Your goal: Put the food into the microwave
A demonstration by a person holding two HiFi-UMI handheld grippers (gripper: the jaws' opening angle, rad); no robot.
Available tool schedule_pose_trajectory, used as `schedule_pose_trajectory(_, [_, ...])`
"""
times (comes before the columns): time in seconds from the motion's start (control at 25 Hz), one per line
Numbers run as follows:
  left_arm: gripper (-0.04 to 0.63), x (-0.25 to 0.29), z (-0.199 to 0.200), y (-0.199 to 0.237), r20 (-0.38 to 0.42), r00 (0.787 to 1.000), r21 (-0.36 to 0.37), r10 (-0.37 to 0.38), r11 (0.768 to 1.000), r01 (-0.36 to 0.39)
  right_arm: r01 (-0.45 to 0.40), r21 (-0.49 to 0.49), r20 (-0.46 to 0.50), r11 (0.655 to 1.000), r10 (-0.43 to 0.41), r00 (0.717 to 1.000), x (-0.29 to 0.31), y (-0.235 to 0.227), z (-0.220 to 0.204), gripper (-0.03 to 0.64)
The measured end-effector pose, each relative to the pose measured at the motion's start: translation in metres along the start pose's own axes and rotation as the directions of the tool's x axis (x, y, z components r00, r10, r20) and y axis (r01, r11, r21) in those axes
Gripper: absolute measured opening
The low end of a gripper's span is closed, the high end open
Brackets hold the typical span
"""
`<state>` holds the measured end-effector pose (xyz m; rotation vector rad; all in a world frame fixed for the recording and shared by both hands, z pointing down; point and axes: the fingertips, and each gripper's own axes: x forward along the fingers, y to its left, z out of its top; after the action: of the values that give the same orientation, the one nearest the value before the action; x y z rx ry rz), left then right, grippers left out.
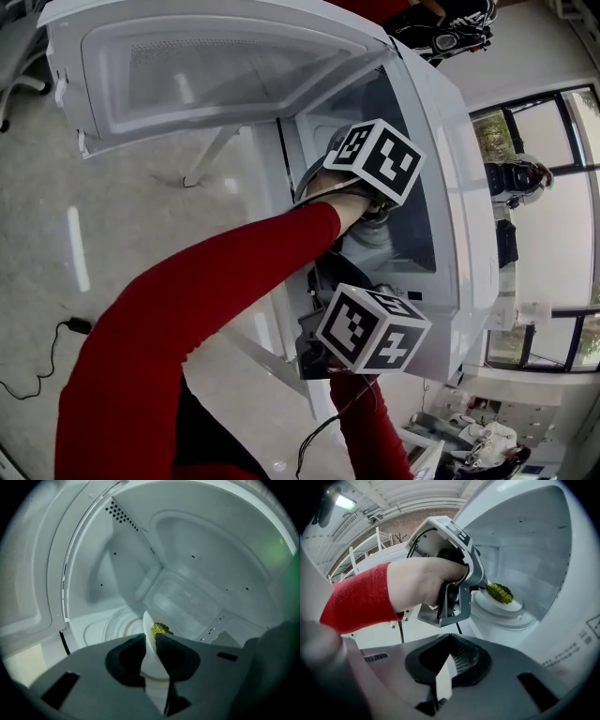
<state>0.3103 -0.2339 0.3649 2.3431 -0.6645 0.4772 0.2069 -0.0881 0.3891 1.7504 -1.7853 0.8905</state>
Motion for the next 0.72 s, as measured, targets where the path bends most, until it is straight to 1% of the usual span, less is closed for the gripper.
schedule_pose_trajectory(0.16, [0.083,-0.0015,0.0011,-0.0010,0.011,1.000,0.097,0.027,0.995,-0.028,-0.004,-0.003,-0.002,1.000,0.004,1.000,0.0002,0.0004,-0.0004,0.014])
schedule_pose_trajectory(0.32, [0.089,-0.0033,0.0033,-0.0005,0.030,0.998,0.154,0.052,0.986,-0.056,-0.008,-0.001,-0.003,1.000,0.008,1.000,0.0007,0.0014,-0.0004,0.015])
schedule_pose_trajectory(0.48, [0.098,-0.0041,0.0031,-0.0022,0.055,0.995,0.236,0.084,0.967,-0.095,-0.011,-0.003,-0.006,1.000,0.011,1.000,0.0008,0.0012,-0.0011,0.014])
schedule_pose_trajectory(0.72, [0.104,-0.0037,0.0016,-0.0018,0.056,0.992,0.310,0.111,0.943,-0.123,-0.010,0.000,-0.010,1.000,0.010,1.000,0.0007,0.0008,-0.0040,0.015])
